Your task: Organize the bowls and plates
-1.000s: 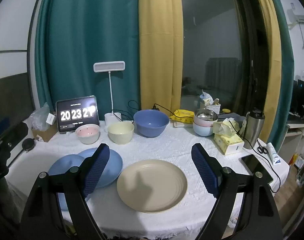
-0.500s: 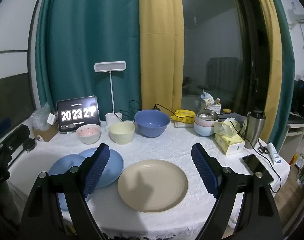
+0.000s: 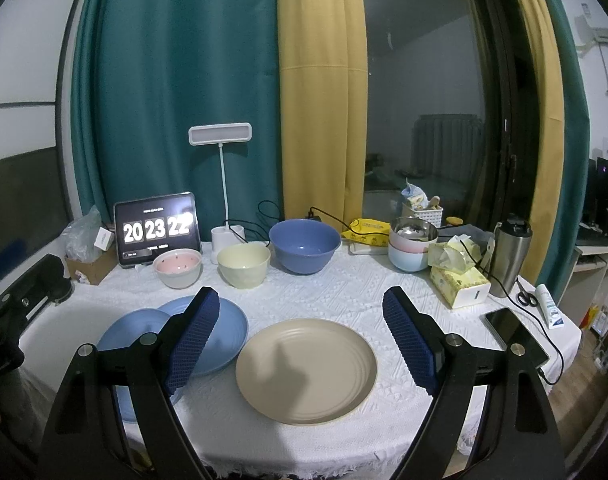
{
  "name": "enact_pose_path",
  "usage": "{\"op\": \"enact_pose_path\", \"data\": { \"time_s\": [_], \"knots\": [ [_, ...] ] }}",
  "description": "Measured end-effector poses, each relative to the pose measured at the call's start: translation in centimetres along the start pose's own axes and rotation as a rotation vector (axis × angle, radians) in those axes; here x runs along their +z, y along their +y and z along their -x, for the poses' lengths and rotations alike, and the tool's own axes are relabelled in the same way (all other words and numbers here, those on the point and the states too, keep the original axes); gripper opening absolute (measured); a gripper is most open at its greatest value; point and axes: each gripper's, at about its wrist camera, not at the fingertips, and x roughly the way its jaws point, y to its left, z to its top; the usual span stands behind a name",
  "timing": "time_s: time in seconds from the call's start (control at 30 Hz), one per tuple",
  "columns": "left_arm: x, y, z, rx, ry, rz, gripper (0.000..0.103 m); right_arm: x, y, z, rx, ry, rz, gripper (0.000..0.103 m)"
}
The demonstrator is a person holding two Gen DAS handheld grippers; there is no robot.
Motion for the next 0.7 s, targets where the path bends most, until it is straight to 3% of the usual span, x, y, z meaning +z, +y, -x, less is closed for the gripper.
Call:
{"op": "enact_pose_path", "data": {
  "time_s": [0.7],
  "knots": [
    [0.01, -0.15, 0.01, 0.000, 0.001, -0.001, 0.102, 0.02, 0.07, -0.04, 0.001, -0.002, 0.000, 0.087]
  ]
}}
